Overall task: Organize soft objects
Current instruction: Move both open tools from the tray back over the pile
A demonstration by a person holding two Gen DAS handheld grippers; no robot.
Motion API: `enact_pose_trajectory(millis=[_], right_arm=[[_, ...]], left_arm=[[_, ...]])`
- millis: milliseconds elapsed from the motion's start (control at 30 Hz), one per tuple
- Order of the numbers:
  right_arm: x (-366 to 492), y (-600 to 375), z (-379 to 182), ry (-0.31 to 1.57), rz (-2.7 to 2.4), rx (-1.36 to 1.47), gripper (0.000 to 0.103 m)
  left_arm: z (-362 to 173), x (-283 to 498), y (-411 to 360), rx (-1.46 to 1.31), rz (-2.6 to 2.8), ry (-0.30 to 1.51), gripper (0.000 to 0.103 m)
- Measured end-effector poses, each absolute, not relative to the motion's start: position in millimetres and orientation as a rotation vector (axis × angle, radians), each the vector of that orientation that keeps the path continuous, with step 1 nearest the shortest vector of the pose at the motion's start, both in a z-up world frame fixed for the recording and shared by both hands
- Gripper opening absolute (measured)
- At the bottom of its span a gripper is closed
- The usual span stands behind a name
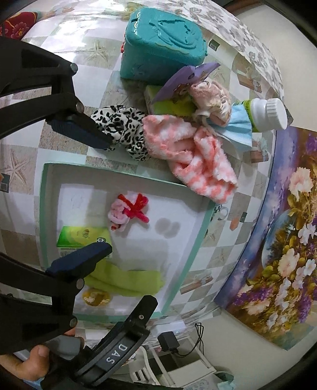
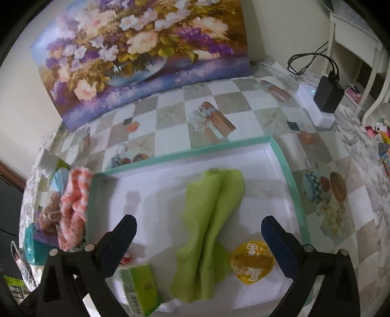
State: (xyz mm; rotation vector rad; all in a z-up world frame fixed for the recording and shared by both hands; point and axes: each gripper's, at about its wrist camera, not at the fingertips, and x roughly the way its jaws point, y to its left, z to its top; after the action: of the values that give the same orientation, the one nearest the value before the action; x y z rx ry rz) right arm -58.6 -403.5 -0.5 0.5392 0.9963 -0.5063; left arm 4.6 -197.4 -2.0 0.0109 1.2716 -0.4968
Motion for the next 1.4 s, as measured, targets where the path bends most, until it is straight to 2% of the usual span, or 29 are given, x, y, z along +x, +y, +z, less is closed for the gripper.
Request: enact_pose_trajectory(millis=[333,667,867,933,1033,1400], right_arm=[[-60.5,-399.6,25.2,0.886,-0.452,0.555,0.103],[-46.8,-376.1,37.1,0.881,-0.376,0.482,0.103],[-48.2,-363.9,59.1,0.801,-0.337,0.464,0.103],[-45.3,-357.8,62.2,0.799,-0.304,0.463,0.103],[-37.2,-346.8,60.5,0.820,-0.257,0.472,0.103],[-11.3,-326.2,59.9,0.848,-0.266,0.379,0.103]], left_arm=[[4.4,6.9,-192.8,0.016,-0.482,1.260,0.080],[31.1,15.5,-178.3,-0.012,-0.468,1.180,0.081],[55.7,30.5,-154.0,-0.069,-0.431,1.083,0.093],[60.0,38.8,-142.7,-0.105,-0.408,1.065,0.094],[63.6,51.3,-126.8,-0.154,-0.376,1.055,0.102],[70.6,103.4,-88.2,-0.278,-0.284,1.024,0.102]])
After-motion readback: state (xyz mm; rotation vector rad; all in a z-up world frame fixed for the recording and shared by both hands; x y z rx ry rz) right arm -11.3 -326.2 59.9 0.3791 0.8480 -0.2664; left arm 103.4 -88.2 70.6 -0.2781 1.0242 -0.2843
